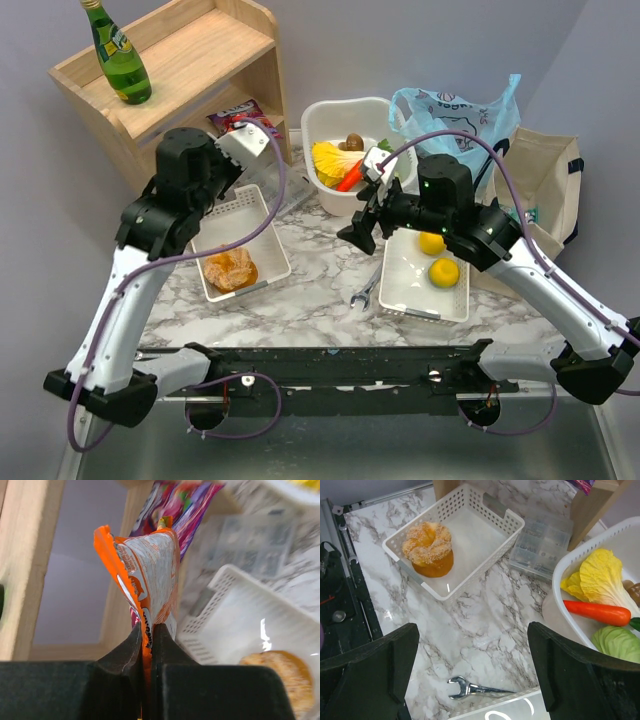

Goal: Untie the knot of the grocery bags and take out the mixed food

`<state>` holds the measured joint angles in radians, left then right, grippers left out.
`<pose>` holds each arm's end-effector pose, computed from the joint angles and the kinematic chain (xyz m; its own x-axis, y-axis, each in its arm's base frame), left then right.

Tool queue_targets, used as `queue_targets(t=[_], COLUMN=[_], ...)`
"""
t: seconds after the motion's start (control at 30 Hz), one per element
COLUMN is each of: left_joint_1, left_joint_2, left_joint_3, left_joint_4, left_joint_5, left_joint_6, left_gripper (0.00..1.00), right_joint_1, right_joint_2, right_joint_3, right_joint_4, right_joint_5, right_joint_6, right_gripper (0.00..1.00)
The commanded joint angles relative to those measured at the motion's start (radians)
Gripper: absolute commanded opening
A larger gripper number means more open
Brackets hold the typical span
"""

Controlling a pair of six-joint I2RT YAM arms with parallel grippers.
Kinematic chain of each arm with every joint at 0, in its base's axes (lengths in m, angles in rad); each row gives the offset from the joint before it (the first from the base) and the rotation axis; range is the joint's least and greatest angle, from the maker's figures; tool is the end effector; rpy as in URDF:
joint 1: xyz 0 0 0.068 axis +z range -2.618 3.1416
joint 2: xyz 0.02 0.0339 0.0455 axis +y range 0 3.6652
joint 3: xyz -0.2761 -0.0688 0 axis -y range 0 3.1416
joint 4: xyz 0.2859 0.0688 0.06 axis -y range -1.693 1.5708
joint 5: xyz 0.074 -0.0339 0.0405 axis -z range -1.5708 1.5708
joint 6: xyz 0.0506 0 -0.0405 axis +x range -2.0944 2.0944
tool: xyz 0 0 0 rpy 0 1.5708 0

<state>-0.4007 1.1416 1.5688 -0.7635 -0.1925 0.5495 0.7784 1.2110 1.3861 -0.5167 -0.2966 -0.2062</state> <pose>0.2406 -0.0914 0.4968 -0.1460 0.6186 -0.7720 0.3434 0.7636 0.5468 0.2098 0.2276 0.4398 -0.0559 -0.3301 -0.9423 -0.8980 0.4291 -0.0971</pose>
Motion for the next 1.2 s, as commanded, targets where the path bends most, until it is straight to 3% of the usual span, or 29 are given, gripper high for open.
queue_targets(t=[0.0, 0.13, 0.47, 0.53, 0.7, 0.93, 1.03, 1.17], left_joint_1=[0.016, 0.047, 0.207, 0.228, 0.253, 0.260, 0.257, 0.256], left_joint_2=[0.055, 0.109, 0.237, 0.259, 0.301, 0.297, 0.287, 0.285], left_joint_3=[-0.069, -0.122, -0.137, -0.116, -0.035, 0.025, 0.060, 0.068], left_joint_4=[0.205, 0.342, 0.329, 0.286, 0.119, -0.072, -0.190, -0.269], left_joint_5=[-0.344, -0.391, -0.279, -0.246, -0.160, -0.039, 0.036, 0.078], left_joint_6=[0.258, 0.378, 0.491, 0.479, 0.425, 0.380, 0.362, 0.362], left_gripper=[0.00, 0.00, 0.00, 0.07, 0.52, 0.75, 0.94, 0.98], right_joint_1=[-0.004, -0.004, -0.005, -0.004, -0.004, -0.004, -0.004, -0.004], right_joint_2=[0.000, 0.010, 0.010, 0.012, 0.012, 0.009, 0.005, 0.015], right_joint_3=[0.007, 0.016, 0.023, 0.023, 0.019, 0.016, 0.015, 0.020], right_joint_4=[0.026, 0.016, 0.002, 0.002, -0.001, -0.012, -0.015, -0.025], right_joint_5=[0.028, 0.025, 0.044, 0.046, 0.048, 0.051, 0.053, 0.046], right_joint_6=[0.013, 0.002, -0.002, -0.002, -0.011, -0.017, -0.019, -0.019], right_gripper=[0.97, 0.97, 0.97, 0.97, 0.97, 0.97, 0.97, 0.97])
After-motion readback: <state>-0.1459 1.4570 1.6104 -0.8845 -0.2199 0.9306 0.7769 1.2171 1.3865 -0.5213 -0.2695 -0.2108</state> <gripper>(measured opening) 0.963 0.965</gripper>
